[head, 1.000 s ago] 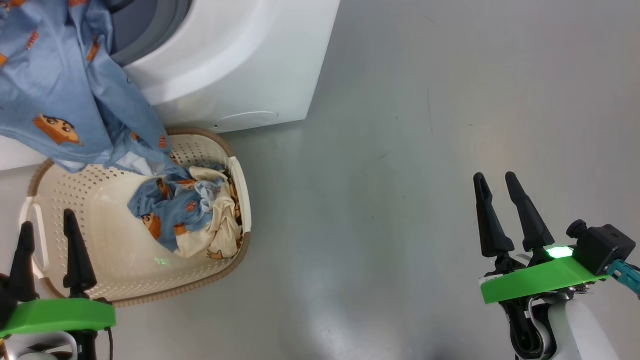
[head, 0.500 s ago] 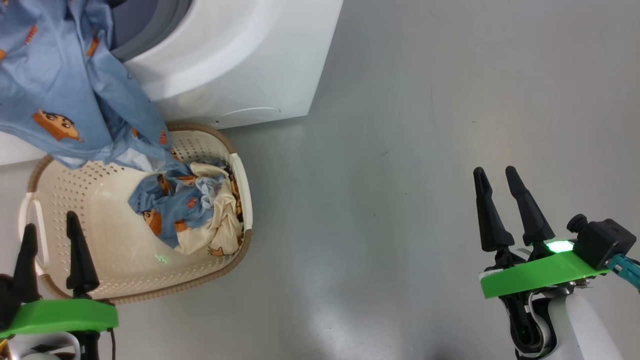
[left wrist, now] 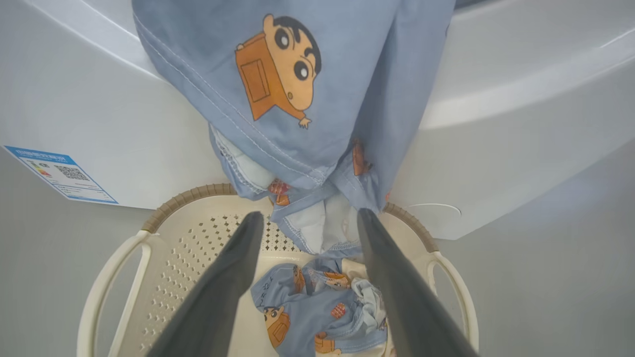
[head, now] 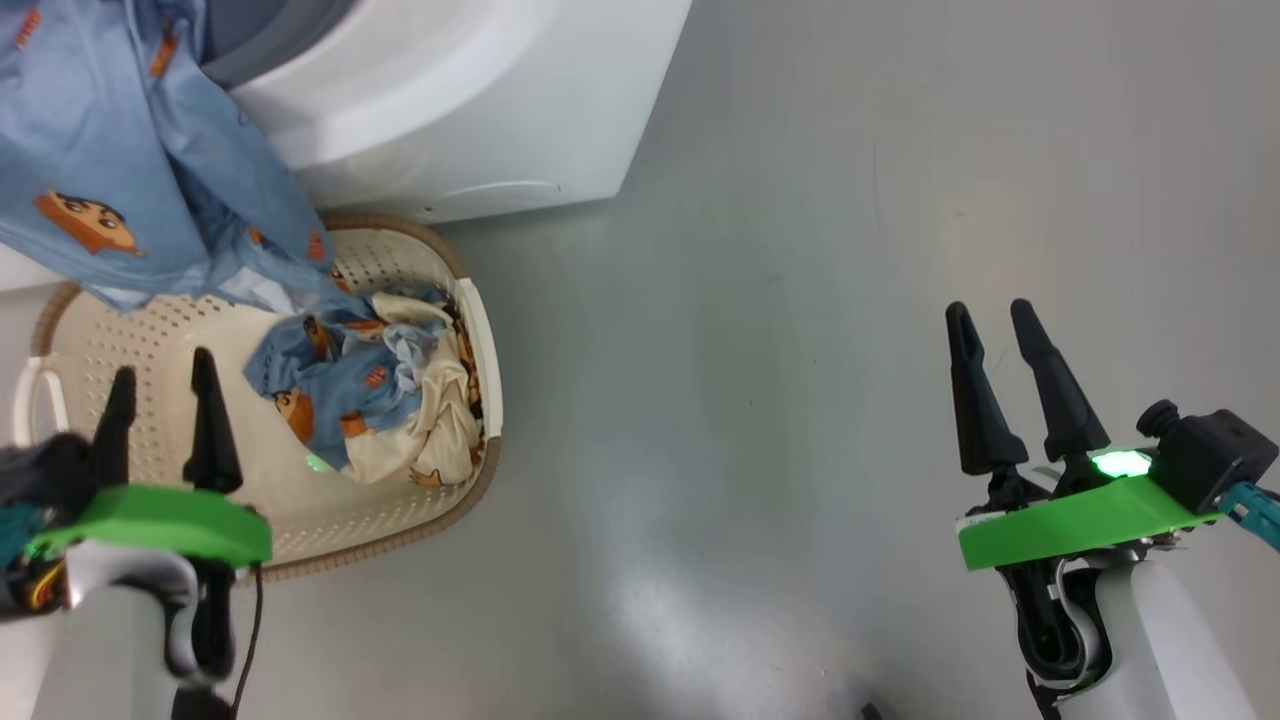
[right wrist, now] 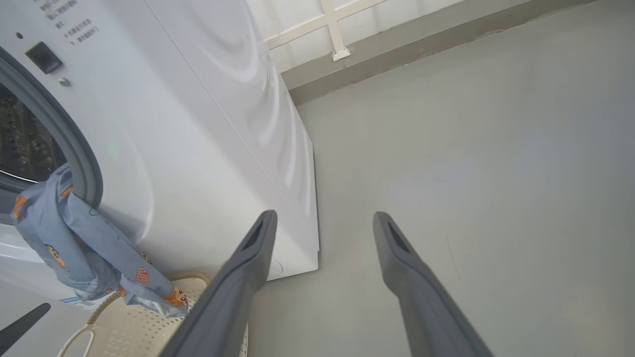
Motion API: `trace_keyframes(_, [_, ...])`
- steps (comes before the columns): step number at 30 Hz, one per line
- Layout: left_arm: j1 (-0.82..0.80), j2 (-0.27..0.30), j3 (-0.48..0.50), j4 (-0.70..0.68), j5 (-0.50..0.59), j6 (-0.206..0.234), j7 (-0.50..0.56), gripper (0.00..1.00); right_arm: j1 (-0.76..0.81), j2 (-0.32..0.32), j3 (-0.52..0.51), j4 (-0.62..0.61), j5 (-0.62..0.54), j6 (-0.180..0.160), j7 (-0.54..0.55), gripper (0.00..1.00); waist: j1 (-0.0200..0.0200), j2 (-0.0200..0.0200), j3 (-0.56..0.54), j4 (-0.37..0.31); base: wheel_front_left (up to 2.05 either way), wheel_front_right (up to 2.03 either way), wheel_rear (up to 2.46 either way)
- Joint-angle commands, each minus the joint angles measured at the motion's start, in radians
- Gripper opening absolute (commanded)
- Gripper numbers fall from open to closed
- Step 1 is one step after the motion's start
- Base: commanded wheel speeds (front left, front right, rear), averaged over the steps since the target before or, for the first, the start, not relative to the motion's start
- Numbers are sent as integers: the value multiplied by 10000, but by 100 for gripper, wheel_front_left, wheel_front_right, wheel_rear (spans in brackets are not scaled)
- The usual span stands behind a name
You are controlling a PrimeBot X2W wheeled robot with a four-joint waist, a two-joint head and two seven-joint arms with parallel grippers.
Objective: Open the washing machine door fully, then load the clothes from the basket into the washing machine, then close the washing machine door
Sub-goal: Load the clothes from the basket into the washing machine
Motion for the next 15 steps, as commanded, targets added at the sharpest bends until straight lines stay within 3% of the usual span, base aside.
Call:
trace_keyframes(1, [-174,338,139,55,9,-15,-53,100,94,15,256,-249,19,16,-72,100,0,0,105,-24,0,0,0])
trace_keyframes(15, [-2778,1076,-1641,2747,-677,-15,-53,100,-196,160,465,-277,21,16,-72,100,0,0,715,-510,0,0,0])
